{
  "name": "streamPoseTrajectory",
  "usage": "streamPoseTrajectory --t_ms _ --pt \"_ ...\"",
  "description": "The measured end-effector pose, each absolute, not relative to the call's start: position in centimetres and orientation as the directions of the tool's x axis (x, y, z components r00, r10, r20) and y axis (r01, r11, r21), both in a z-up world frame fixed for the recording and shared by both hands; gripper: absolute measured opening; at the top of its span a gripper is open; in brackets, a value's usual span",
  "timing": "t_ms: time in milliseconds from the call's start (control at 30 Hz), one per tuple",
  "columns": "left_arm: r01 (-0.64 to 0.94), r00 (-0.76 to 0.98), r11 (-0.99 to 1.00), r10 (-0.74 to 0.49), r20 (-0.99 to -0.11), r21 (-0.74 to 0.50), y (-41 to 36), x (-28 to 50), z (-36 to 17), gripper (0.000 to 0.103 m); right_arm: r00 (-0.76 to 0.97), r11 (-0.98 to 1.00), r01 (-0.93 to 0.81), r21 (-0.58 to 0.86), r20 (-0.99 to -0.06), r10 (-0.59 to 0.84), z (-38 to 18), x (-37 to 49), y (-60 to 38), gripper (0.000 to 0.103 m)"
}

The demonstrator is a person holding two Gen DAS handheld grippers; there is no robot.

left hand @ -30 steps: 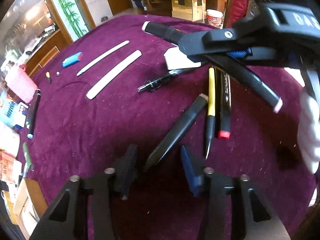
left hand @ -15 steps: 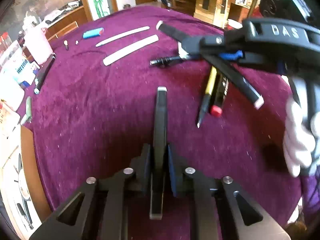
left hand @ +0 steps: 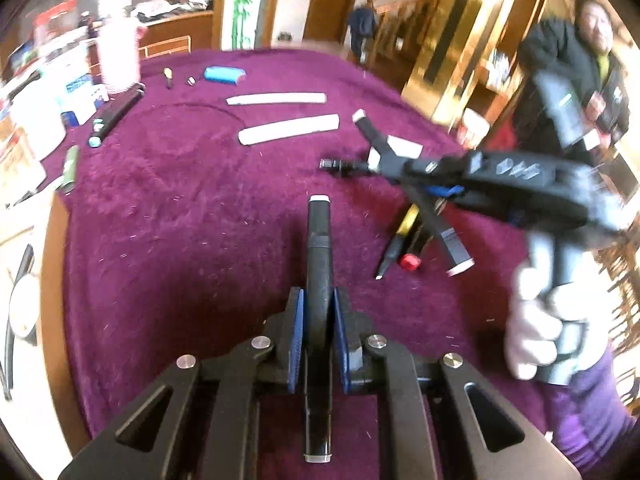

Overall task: Organize rigid objects
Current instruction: 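Carry the black markers into the tray with both tools and release them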

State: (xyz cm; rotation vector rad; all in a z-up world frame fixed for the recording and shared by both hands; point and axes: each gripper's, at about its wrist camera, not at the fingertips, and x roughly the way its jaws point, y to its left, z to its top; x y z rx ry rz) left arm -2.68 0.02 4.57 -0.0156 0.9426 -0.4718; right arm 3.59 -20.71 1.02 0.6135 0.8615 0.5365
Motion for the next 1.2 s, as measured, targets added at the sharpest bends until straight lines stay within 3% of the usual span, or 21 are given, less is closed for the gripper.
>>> streamPoseTrajectory --t_ms 200,500,900,1200 --pt "0.31 0.584 0.896 -0.443 -0.68 -0.318 6.5 -6.5 8.4 0.014 0.518 0.65 -0.215 0.729 -0.479 0.709 1.8 3.3 -19.1 0.016" --pt "0.123 0.706 0.919 -0.347 -0.618 -0.375 18.6 -11.0 10.2 0.014 0.472 0.637 -0.296 0.712 -0.47 0.746 4.6 1.8 -13.1 0.016" --pt "-0.078 0.604 0.927 -0.248 -0.757 -0.367 25.4 -10.3 5.2 0.014 0.218 0.488 -0.463 0.74 -0.439 0.872 8.4 -1.4 -1.9 0.017" --pt "-0.108 0.486 0.928 -0.263 -0.834 -0.356 24.0 -7.9 2.5 0.014 0.066 0.524 -0.464 0.714 -0.562 0.824 4.2 -1.9 7.2 0.017"
